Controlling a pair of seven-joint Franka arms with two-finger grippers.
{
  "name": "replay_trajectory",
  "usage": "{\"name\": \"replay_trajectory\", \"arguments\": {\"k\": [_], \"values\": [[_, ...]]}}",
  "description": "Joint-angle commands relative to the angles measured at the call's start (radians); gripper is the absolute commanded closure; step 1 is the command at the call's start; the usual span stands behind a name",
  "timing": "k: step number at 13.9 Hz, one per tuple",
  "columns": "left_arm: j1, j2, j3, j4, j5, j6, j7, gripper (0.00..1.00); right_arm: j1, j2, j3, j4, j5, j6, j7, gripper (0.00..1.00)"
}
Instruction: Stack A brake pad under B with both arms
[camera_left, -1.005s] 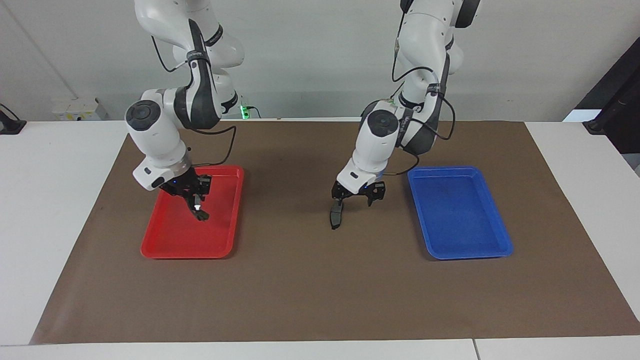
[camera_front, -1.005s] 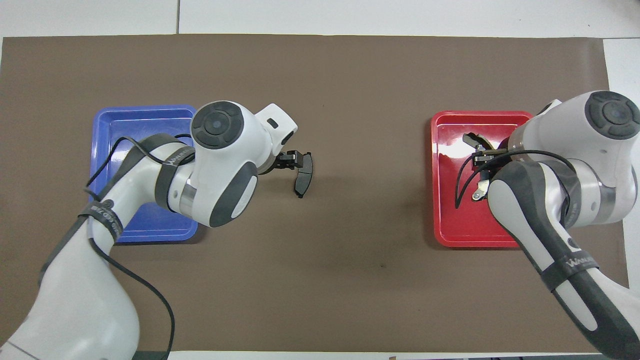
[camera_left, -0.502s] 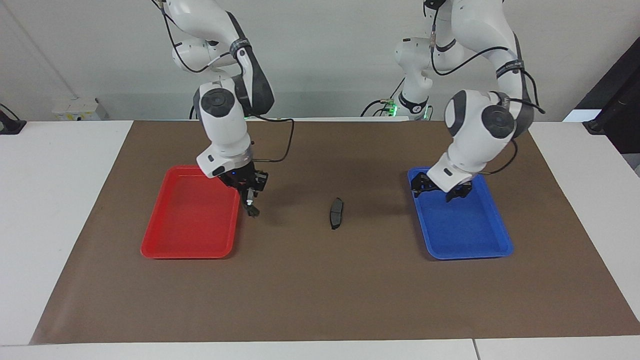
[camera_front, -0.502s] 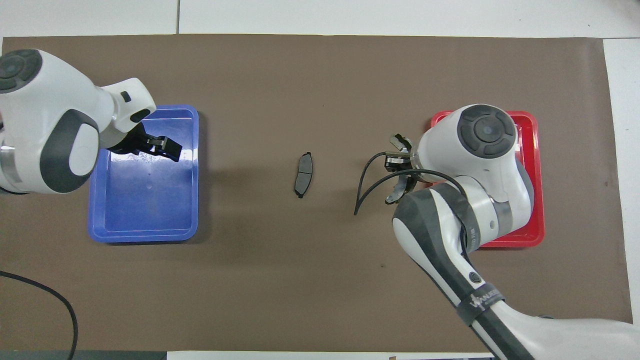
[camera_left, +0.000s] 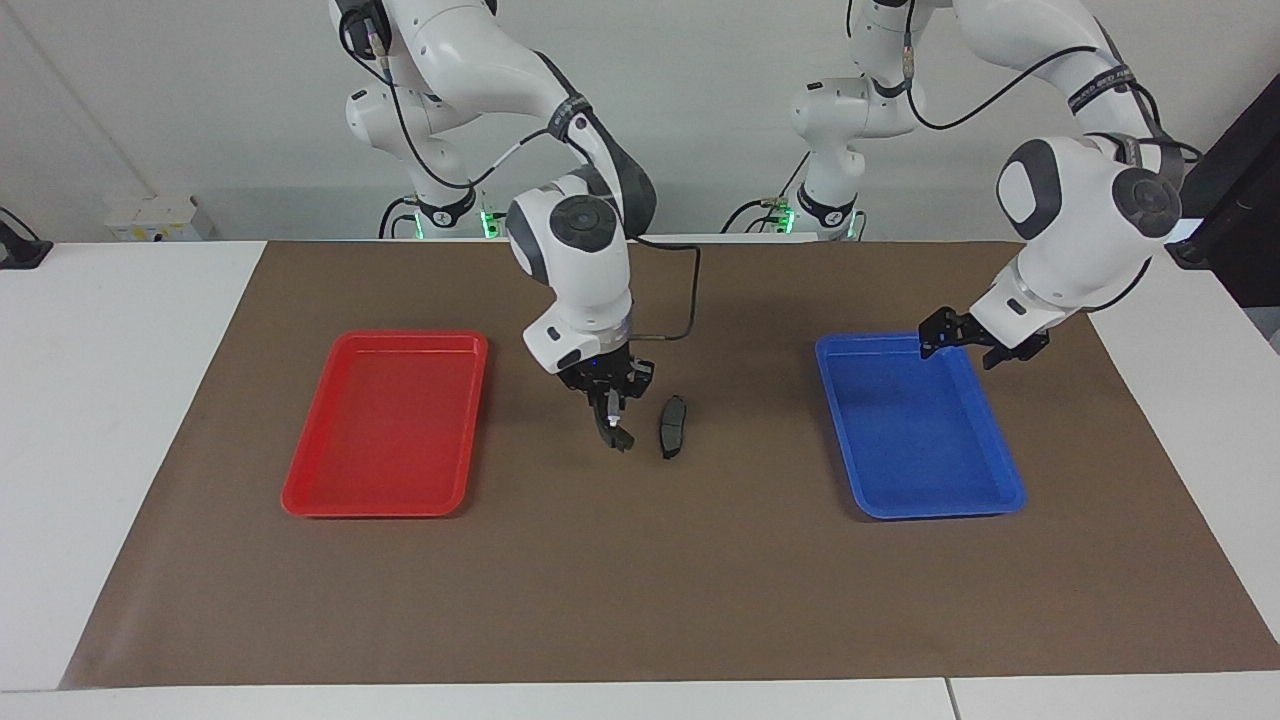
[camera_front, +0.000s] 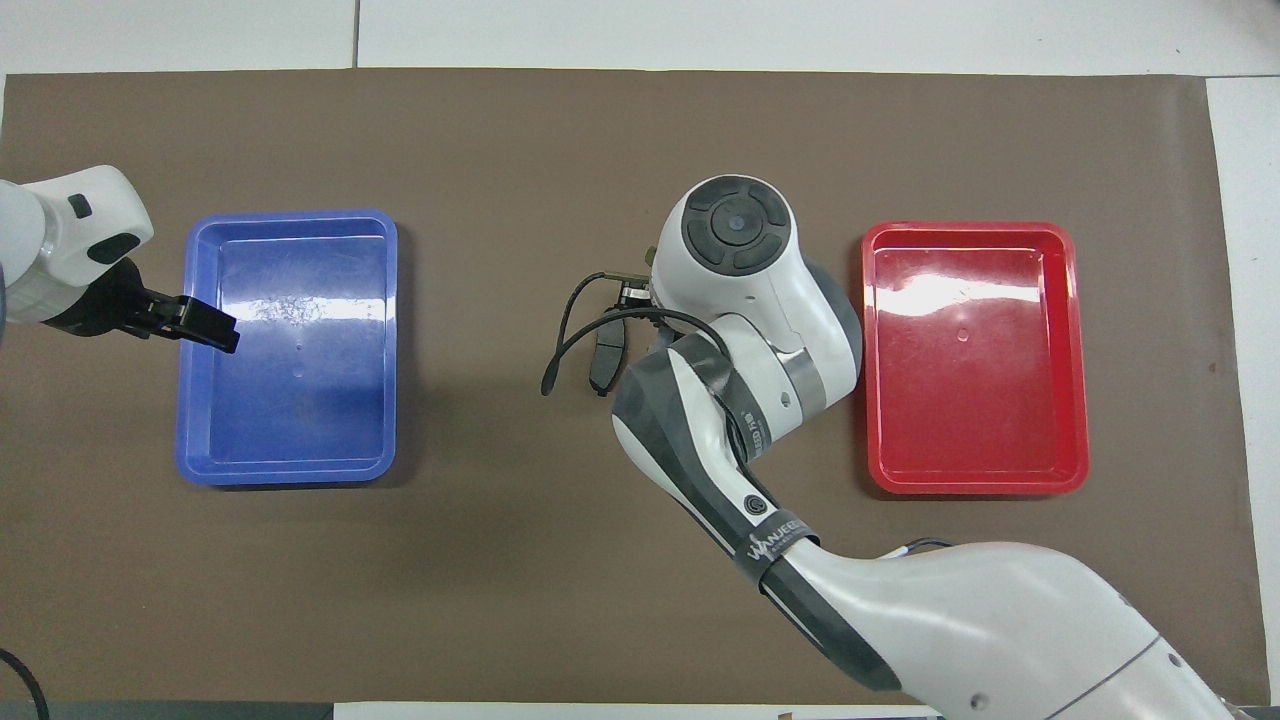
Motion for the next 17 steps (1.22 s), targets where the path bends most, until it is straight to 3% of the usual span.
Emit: {"name": "replay_trajectory", "arguments": {"k": [1, 8, 17], "values": [[0.005, -0.084, -0.008, -0.004, 0.024, -0.054, 0.002, 0.01, 0.026, 0.061, -0.002, 0.066, 0.041, 0.011, 0.012, 1.00], [0.006, -0.011, -0.008, 0.220, 0.018, -0.206, -0.004, 0.02, 0.063, 0.091, -0.003, 0.049, 0.028, 0.071, 0.060, 1.00], [0.008, -0.024, -0.007, 0.184, 0.024, -0.222, -0.061, 0.01, 0.078, 0.121, -0.003, 0.039, 0.012, 0.092, 0.067, 1.00]]}}
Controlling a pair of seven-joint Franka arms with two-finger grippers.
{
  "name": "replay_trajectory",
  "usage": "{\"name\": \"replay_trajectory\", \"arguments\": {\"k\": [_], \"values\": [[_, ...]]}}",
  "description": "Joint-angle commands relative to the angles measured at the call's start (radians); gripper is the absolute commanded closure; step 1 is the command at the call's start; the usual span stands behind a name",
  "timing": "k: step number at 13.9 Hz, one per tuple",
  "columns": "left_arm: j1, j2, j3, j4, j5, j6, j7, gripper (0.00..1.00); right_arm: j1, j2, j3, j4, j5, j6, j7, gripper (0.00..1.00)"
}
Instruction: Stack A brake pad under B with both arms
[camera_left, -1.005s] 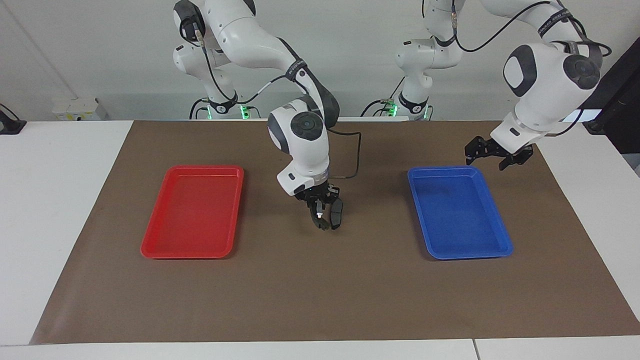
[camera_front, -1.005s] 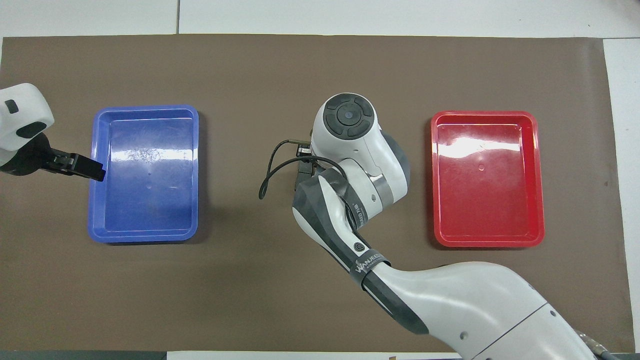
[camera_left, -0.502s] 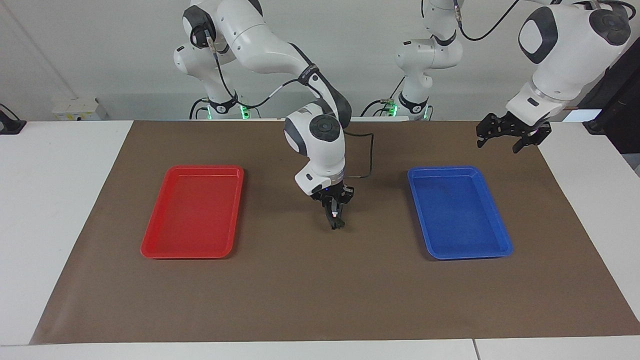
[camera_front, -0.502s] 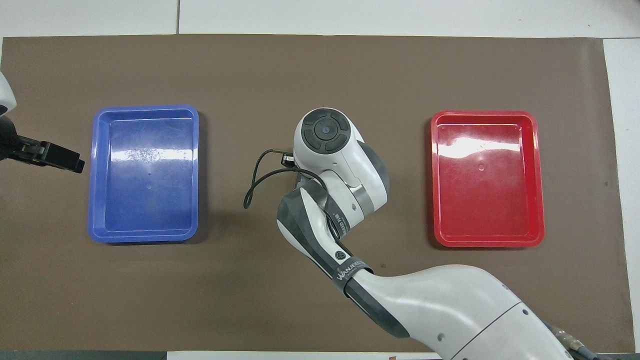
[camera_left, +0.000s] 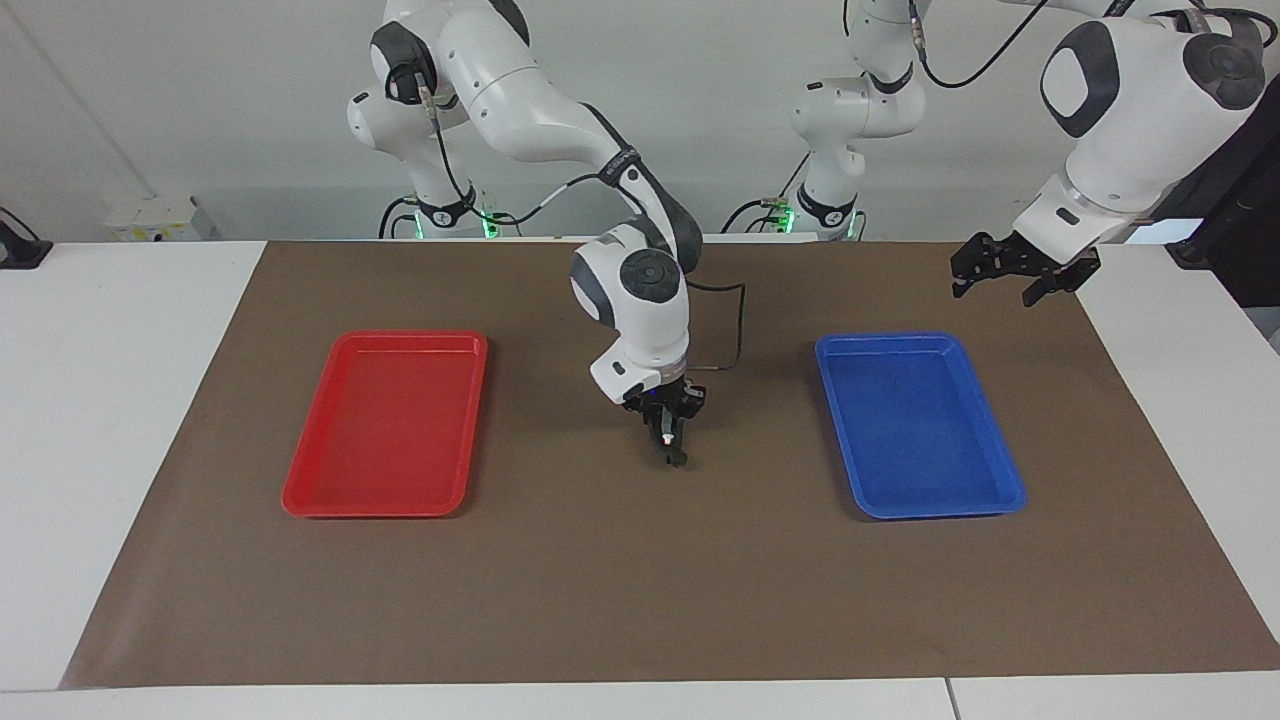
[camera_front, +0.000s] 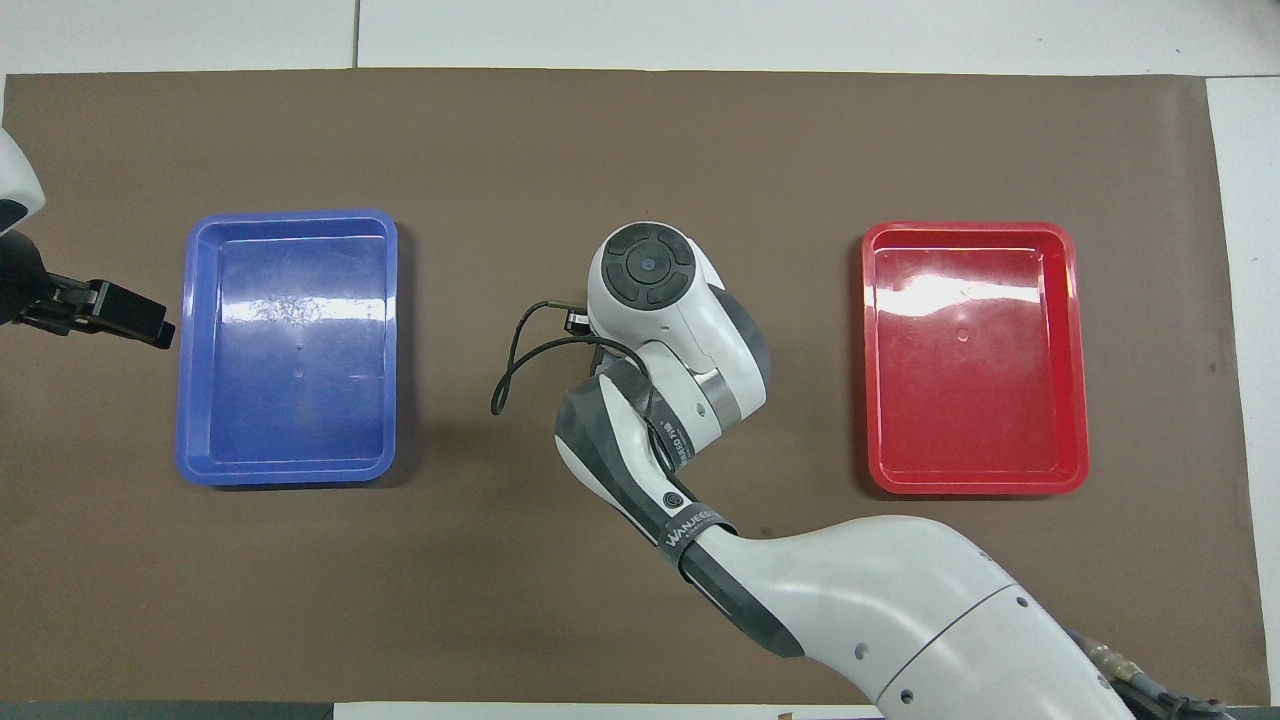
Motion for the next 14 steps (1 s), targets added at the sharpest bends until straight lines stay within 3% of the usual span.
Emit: {"name": "replay_trajectory", "arguments": {"k": [1, 12, 13, 14], "values": [[0.006, -0.004, -0.004, -0.001, 0.019, -0.021, -0.019, 0.01, 0.004, -0.002, 0.001, -0.010, -0.017, 0.005, 0.019, 1.00], [0.006, -0.010, -0.004, 0.010, 0.031, 0.003, -0.128, 0.01, 0.004, -0.002, 0.001, -0.039, -0.027, 0.067, 0.022, 0.98], [0.005, -0.010, -0.004, 0.010, 0.031, 0.003, -0.128, 0.01, 0.004, 0.000, 0.001, -0.041, -0.025, 0.067, 0.022, 0.89], [0.006, -0.010, -0.004, 0.010, 0.031, 0.005, -0.128, 0.01, 0.002, 0.000, 0.001, -0.044, -0.024, 0.070, 0.022, 0.65]]}}
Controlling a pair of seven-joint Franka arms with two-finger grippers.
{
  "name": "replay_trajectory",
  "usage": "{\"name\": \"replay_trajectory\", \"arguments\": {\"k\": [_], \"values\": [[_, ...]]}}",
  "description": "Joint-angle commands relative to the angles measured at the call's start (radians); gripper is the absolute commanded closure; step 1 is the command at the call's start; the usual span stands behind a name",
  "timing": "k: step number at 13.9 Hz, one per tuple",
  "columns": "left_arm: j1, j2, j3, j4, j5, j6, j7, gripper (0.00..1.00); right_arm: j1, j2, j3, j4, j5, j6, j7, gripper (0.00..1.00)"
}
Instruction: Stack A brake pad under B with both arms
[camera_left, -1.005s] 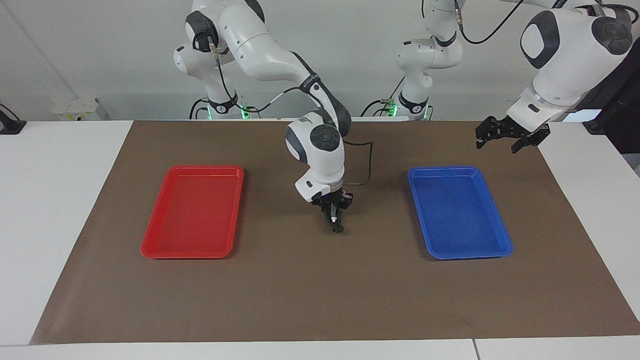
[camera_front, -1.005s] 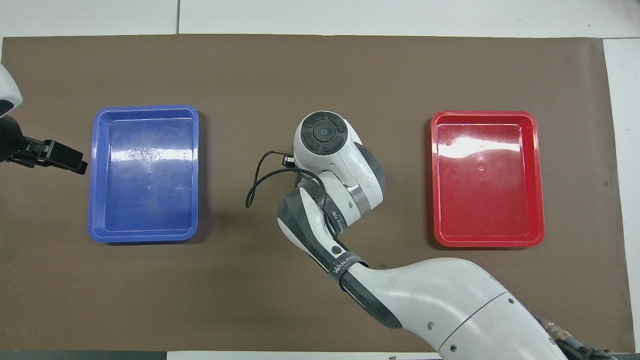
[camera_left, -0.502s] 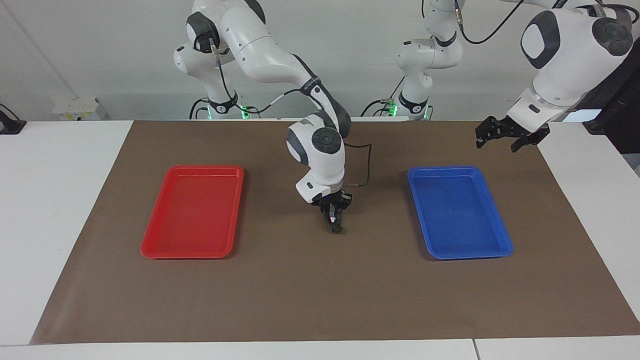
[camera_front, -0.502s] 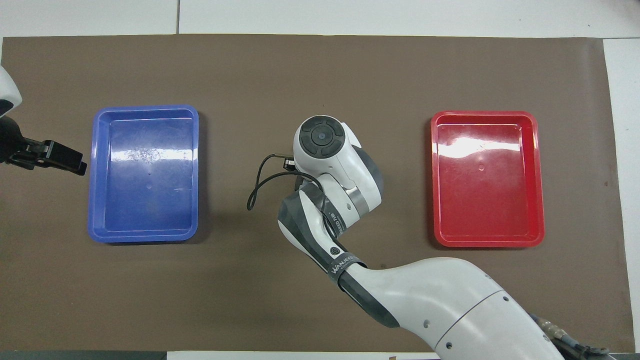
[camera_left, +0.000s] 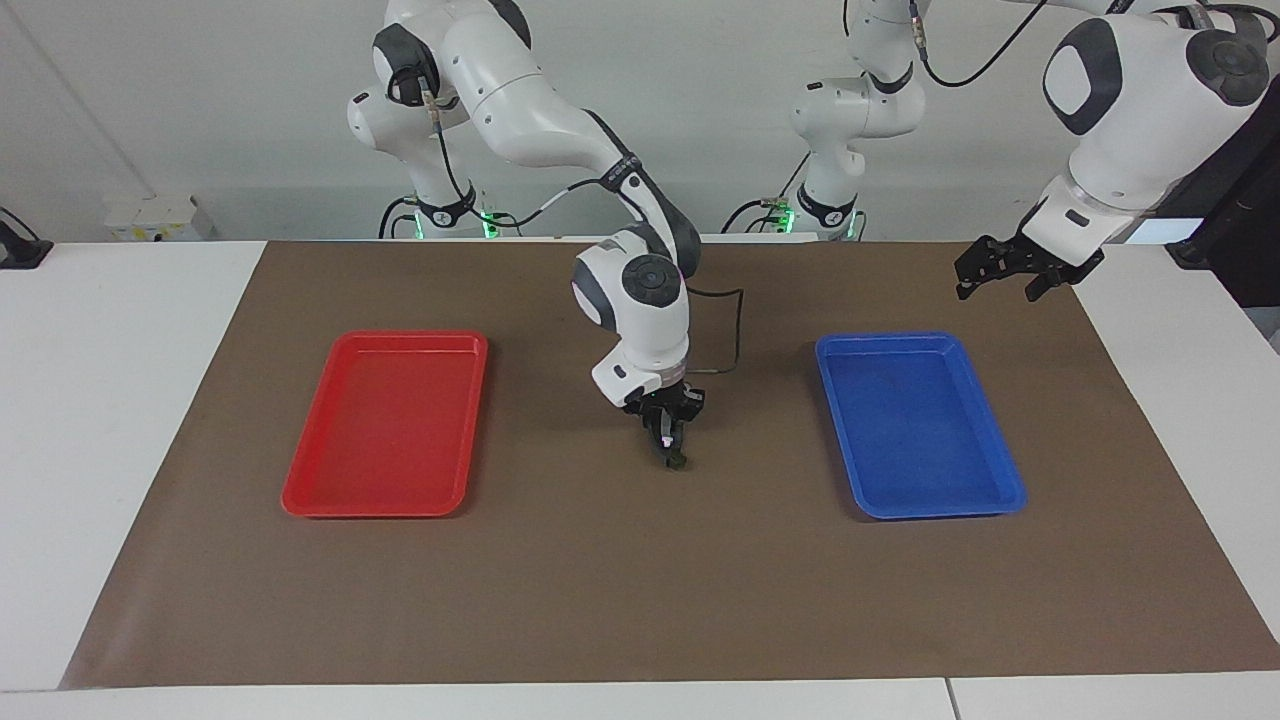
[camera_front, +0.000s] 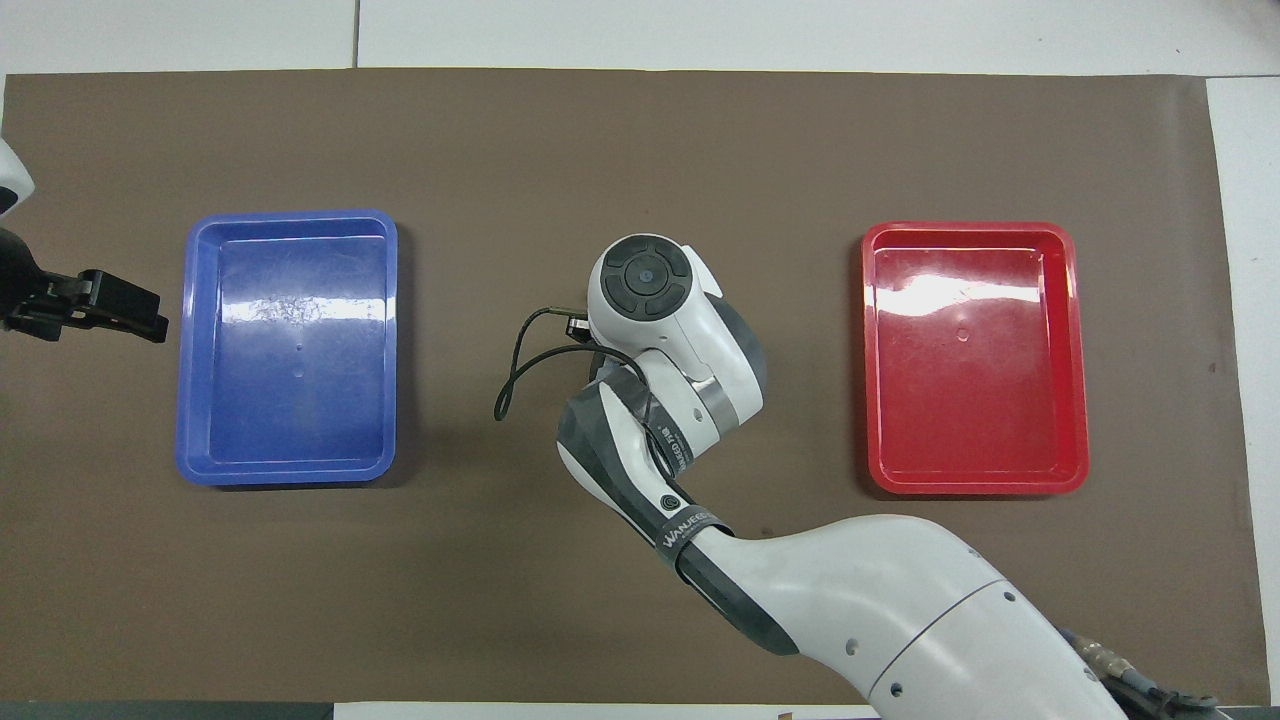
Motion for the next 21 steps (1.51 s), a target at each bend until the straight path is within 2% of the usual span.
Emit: {"name": "replay_trajectory", "arguments": {"k": [1, 4, 7, 10, 14, 19, 21], "values": [[0.005, -0.010, -0.006, 0.001, 0.022, 0.006, -0.018, 0.01, -0.001, -0.009, 0.002, -0.018, -0.013, 0.028, 0.024, 0.02], [0.005, -0.013, -0.006, 0.000, 0.022, 0.005, -0.018, 0.01, -0.001, -0.027, 0.000, 0.016, -0.016, -0.044, 0.050, 0.00], [0.007, -0.013, -0.006, 0.000, 0.022, 0.005, -0.018, 0.01, -0.035, -0.140, -0.014, 0.006, -0.022, -0.119, 0.039, 0.00], [0.004, -0.015, -0.006, -0.003, 0.022, 0.002, -0.021, 0.01, -0.159, -0.283, -0.010, -0.040, -0.077, -0.174, -0.087, 0.00], [0.005, -0.015, -0.006, -0.003, 0.022, 0.003, -0.023, 0.01, -0.312, -0.398, -0.009, -0.039, -0.171, -0.335, -0.339, 0.00], [0.005, -0.015, -0.006, -0.003, 0.022, 0.003, -0.023, 0.01, -0.504, -0.526, -0.007, -0.045, -0.155, -0.504, -0.529, 0.00], [0.005, -0.015, -0.006, -0.003, 0.022, 0.003, -0.023, 0.01, -0.561, -0.575, -0.007, -0.085, -0.146, -0.568, -0.603, 0.00]]}}
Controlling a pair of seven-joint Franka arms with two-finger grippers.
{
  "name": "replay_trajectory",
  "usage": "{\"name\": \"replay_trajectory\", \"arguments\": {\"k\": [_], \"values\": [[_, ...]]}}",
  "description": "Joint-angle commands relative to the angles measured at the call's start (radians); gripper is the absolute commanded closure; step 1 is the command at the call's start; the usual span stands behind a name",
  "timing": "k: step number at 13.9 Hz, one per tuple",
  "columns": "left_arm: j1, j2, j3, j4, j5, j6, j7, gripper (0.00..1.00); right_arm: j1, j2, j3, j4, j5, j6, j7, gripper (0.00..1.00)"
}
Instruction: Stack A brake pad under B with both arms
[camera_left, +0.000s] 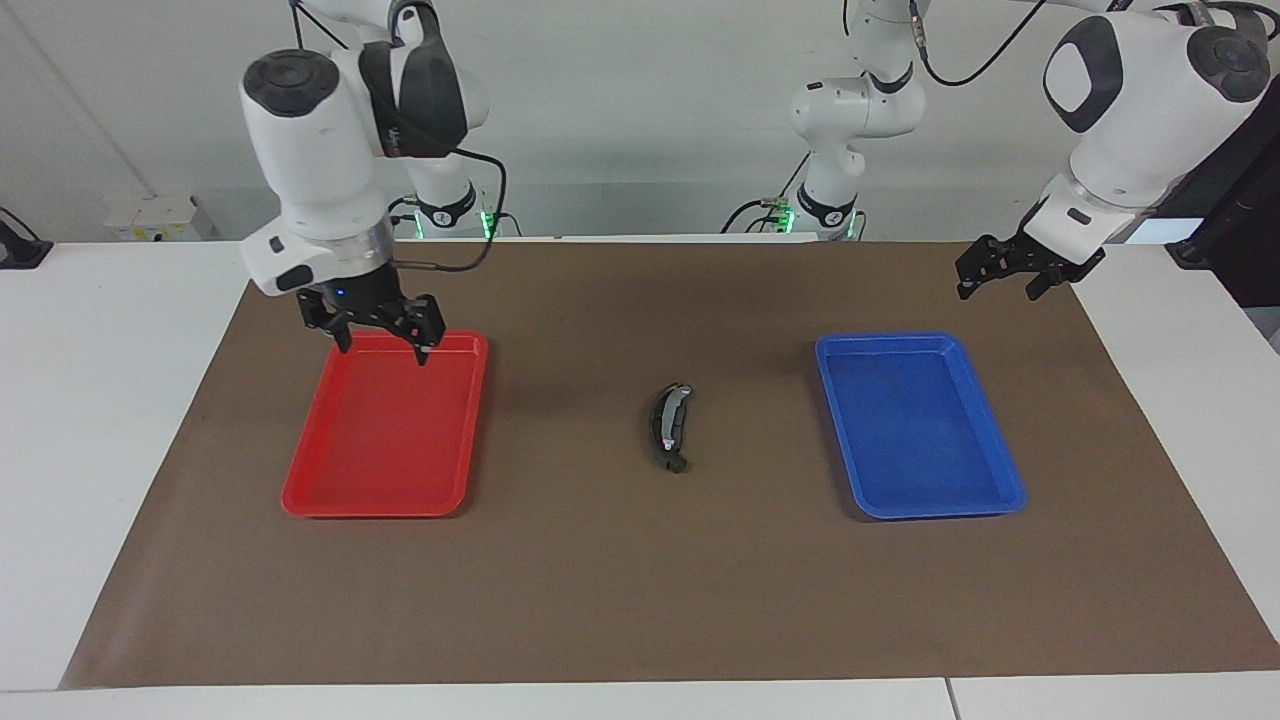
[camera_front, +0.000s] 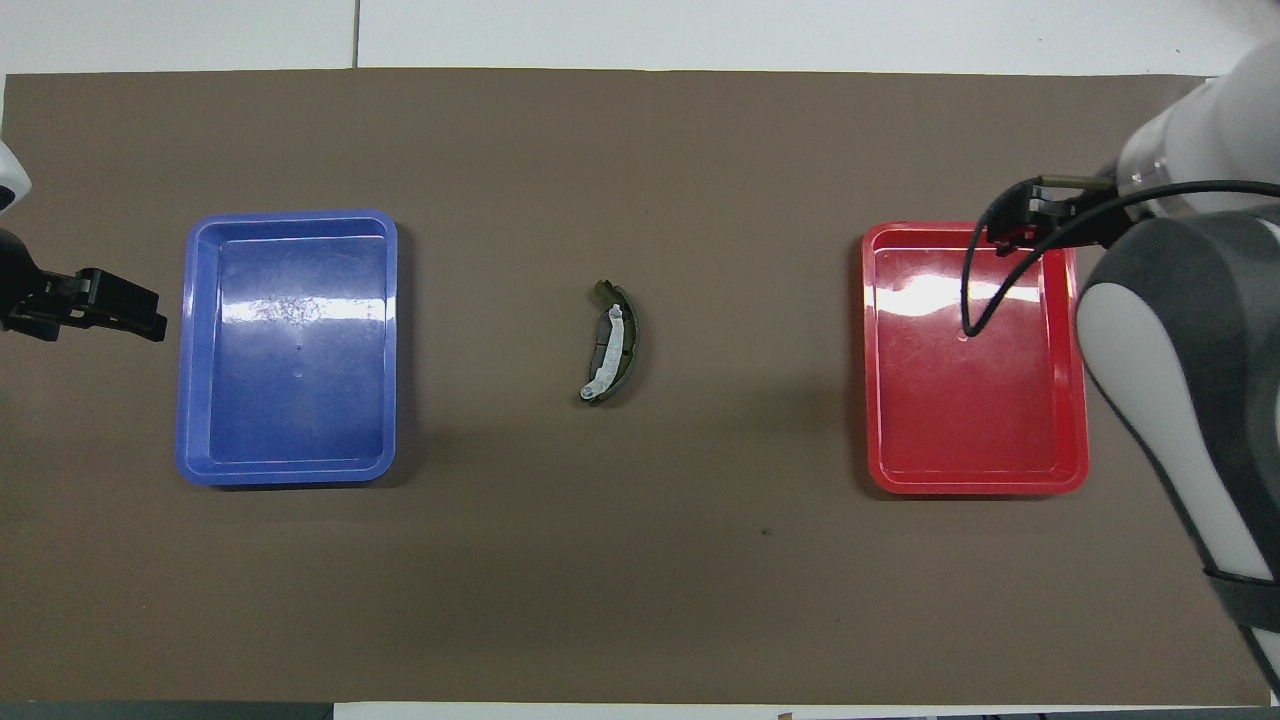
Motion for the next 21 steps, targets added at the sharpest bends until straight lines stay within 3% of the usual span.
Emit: {"name": "replay_trajectory", "arguments": {"k": [1, 3, 5, 11, 17, 21], "values": [[0.005, -0.011, -0.006, -0.003, 0.021, 0.002, -0.012, 0.01, -0.086, -0.098, 0.017, -0.116, 0.017, -0.030, -0.082, 0.00], [0.005, -0.013, -0.006, -0.003, 0.021, 0.002, -0.012, 0.01, -0.124, -0.160, 0.017, -0.182, 0.021, -0.035, -0.104, 0.00], [0.005, -0.013, -0.006, -0.003, 0.021, 0.002, -0.012, 0.01, -0.132, -0.175, 0.013, -0.161, 0.070, -0.103, -0.101, 0.00], [0.005, -0.013, -0.006, -0.003, 0.021, 0.002, -0.012, 0.01, -0.135, -0.111, 0.014, 0.040, 0.104, -0.262, -0.110, 0.00], [0.005, -0.011, -0.006, -0.003, 0.021, 0.002, -0.012, 0.01, -0.135, -0.088, 0.016, 0.082, 0.080, -0.271, -0.193, 0.00], [0.005, -0.013, -0.006, -0.003, 0.021, 0.002, -0.012, 0.01, -0.062, -0.099, 0.026, 0.053, 0.008, -0.181, -0.178, 0.00]]}}
